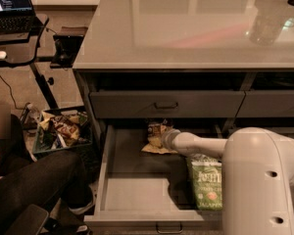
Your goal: Pick brown chip bag from middle drawer and place on counter
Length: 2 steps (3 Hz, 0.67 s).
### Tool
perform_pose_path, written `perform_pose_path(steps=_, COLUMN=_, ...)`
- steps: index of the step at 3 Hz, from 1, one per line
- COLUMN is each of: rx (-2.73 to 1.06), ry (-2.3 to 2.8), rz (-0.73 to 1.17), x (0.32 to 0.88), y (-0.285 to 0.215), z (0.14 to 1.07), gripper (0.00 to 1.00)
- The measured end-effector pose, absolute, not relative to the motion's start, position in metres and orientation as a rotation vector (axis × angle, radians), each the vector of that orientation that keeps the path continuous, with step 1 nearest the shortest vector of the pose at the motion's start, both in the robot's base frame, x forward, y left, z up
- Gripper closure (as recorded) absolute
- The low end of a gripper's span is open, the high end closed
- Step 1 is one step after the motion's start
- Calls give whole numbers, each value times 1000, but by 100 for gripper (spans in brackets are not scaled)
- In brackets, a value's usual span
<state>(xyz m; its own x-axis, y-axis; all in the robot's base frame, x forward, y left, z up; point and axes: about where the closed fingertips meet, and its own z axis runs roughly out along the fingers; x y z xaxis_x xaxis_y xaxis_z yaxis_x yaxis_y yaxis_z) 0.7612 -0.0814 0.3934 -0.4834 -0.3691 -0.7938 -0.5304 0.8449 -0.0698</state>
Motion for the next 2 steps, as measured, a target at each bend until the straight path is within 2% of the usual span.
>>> perform_pose_path(steps=2, rx=-743, ry=2006, rz=341, x=712, y=-80, z=460, gripper=100)
